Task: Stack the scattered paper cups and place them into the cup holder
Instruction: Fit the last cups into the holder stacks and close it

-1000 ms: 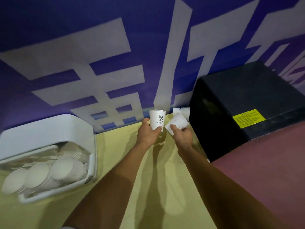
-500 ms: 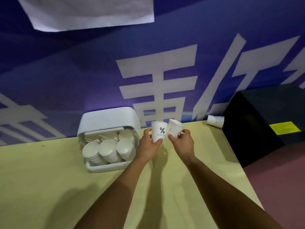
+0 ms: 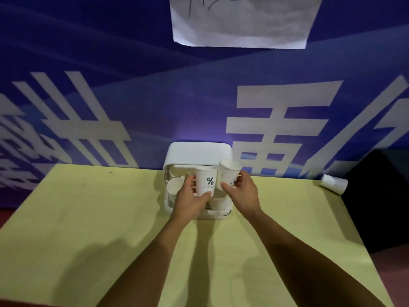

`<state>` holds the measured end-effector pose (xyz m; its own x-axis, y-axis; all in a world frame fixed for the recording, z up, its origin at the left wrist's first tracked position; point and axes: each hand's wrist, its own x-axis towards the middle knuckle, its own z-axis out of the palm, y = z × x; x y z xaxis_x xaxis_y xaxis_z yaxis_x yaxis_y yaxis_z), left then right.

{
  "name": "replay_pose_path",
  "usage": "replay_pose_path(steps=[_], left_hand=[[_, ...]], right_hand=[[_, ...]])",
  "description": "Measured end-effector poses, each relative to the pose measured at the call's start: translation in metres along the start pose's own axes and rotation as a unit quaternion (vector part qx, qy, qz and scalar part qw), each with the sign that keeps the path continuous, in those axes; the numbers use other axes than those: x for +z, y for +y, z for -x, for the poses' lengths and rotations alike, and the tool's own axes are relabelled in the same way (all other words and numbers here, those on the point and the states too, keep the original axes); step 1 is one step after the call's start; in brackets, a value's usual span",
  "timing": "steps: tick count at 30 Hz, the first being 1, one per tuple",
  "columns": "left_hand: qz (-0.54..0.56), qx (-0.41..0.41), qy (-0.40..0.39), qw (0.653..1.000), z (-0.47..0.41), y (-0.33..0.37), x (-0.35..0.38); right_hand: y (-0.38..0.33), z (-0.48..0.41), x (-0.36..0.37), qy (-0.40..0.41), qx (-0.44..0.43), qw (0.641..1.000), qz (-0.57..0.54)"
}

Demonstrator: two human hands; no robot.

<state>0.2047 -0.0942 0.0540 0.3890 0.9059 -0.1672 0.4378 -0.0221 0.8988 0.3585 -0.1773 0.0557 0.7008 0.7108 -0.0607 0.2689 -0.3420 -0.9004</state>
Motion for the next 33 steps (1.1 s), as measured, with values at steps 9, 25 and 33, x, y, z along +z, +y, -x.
replay_pose_path(steps=[9, 25, 33], left_hand=[[-0.018, -0.01, 0.041, 0.999, -0.013, -0.023, -0.057], [-0.018, -0.013, 0.056, 0.998, -0.039, -0.053, -0.076], [-0.014, -0.011, 0.046, 0.999, -0.046, -0.06, -0.072]], right_hand=[[-0.032, 0.003, 0.049, -0.046, -0.056, 0.997, 0.035], [-0.02, 0.001, 0.082, -0.059, -0.024, 0.997, 0.04], [-0.014, 0.002, 0.089, -0.052, -0.026, 0.996, 0.062]])
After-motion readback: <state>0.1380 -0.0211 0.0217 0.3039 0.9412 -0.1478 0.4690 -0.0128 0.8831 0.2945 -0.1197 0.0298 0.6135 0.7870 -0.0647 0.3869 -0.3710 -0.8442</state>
